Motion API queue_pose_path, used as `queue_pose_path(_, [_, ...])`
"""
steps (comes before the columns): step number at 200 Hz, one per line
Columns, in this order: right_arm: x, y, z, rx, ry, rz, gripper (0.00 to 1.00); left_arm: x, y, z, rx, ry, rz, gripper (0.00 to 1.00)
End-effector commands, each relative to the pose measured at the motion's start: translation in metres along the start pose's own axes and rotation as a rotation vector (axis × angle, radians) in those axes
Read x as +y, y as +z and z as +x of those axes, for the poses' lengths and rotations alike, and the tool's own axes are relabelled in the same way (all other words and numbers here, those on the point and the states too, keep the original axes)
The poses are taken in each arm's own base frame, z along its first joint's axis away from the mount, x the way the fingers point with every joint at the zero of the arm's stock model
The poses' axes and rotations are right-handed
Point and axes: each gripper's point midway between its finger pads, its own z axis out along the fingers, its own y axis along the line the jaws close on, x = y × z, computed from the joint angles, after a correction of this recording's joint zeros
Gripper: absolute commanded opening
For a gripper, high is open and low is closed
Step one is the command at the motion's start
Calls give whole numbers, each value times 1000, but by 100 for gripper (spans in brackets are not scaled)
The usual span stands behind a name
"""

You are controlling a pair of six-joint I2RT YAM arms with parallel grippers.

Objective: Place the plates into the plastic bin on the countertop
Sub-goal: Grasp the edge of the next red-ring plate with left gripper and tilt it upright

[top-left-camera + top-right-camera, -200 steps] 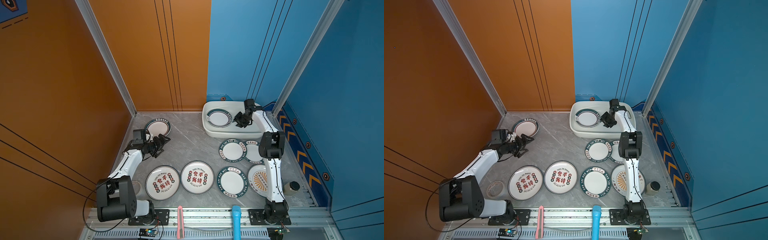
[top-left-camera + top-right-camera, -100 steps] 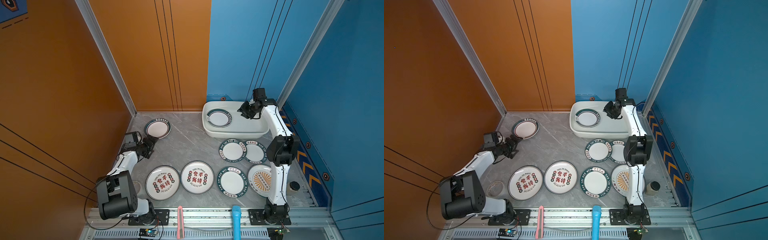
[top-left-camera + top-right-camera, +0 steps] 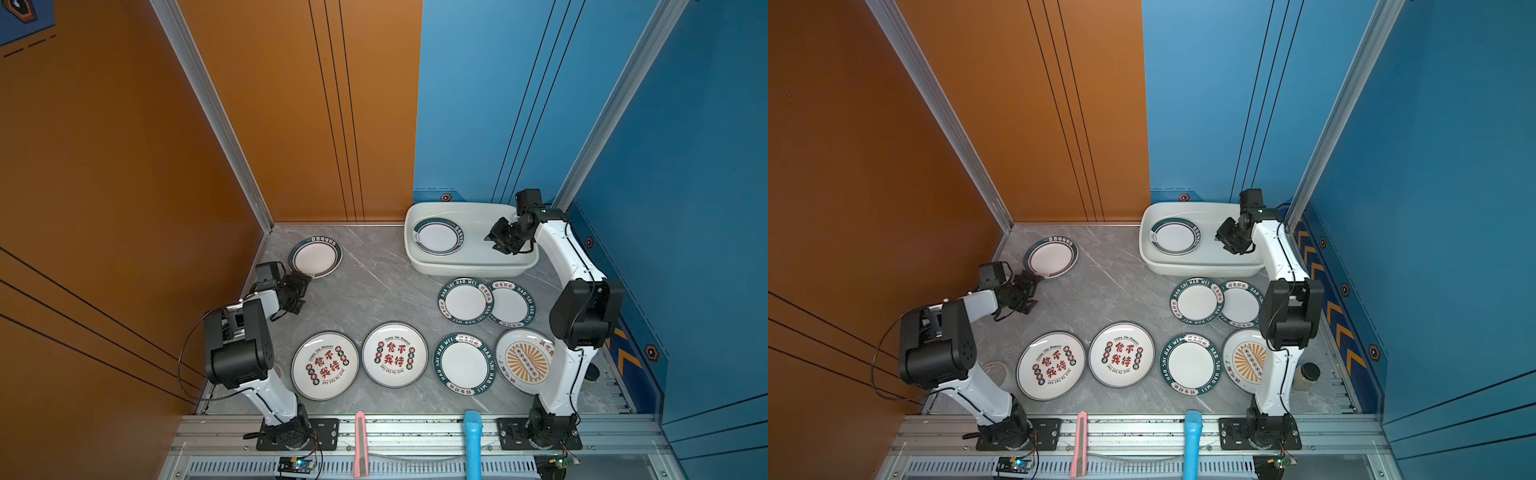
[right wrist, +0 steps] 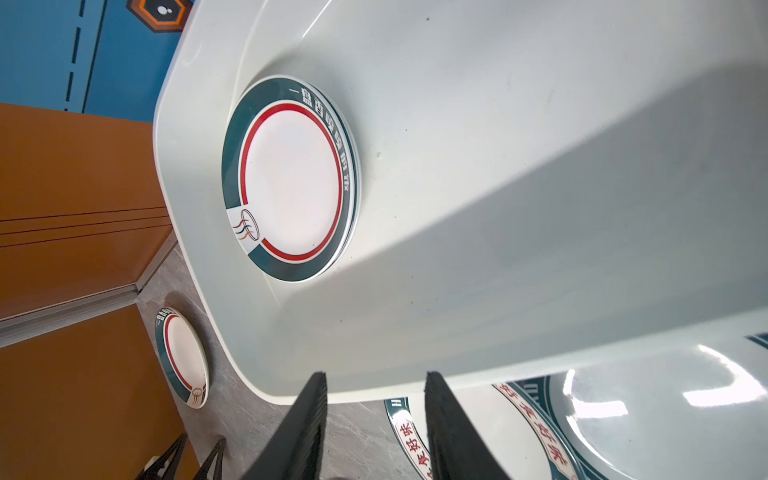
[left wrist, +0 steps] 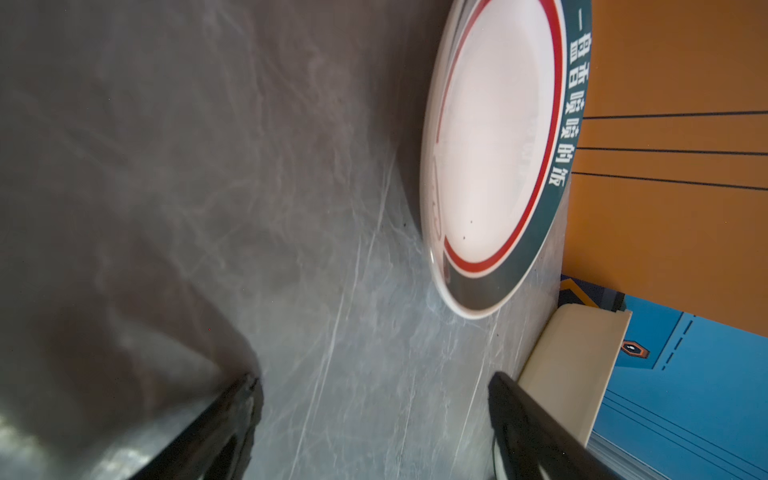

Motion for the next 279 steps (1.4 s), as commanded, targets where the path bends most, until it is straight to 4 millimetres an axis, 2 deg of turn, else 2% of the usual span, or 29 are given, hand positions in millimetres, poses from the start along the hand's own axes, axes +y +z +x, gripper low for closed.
queue_pose_path(1, [0, -25, -7, -66, -24, -5, 42, -11, 10, -17, -31, -2, 27, 88])
queue_pose_path(37, [-1, -30, -3, -70, -23, -4, 42, -8, 27, -23, -20, -8, 19, 88])
queue_pose_path(40, [-1, -31, -3, -70, -22, -4, 42, -7, 28, -23, -19, -8, 18, 83])
queue_pose_path(79, [-5, -37, 1, -73, -24, -1, 42, 1, 49, -22, 3, -36, 33, 63])
queue_pose_path(145, [-6, -36, 5, -62, -27, -2, 42, 19, 64, -15, 30, -41, -2, 45])
queue_pose_path(147, [-6, -36, 5, -62, -28, -1, 42, 10, 64, -20, 21, -32, 15, 45])
queue_pose_path(153, [-5, -36, 6, -60, -31, -3, 42, 7, 65, -22, 21, -29, 23, 43])
queue_pose_path(174, [-2, -38, 8, -62, -40, -8, 42, 8, 68, -21, 27, -32, 27, 39])
queue_pose_path(183, [-10, -32, 15, -41, -33, 11, 42, 8, 68, -21, 26, -30, 29, 36])
queue_pose_path(223, [-15, -33, 22, -33, -41, 16, 42, 11, 73, -21, 22, -50, 36, 25])
queue_pose_path(243, [-18, -34, 26, -27, -46, 19, 42, 7, 74, -21, 19, -54, 49, 20])
queue_pose_path(267, [-20, -35, 30, -23, -46, 18, 42, 1, 73, -20, 27, -40, 66, 9])
queue_pose_path(279, [-21, -36, 32, -23, -46, 19, 42, 0, 72, -20, 30, -37, 73, 7])
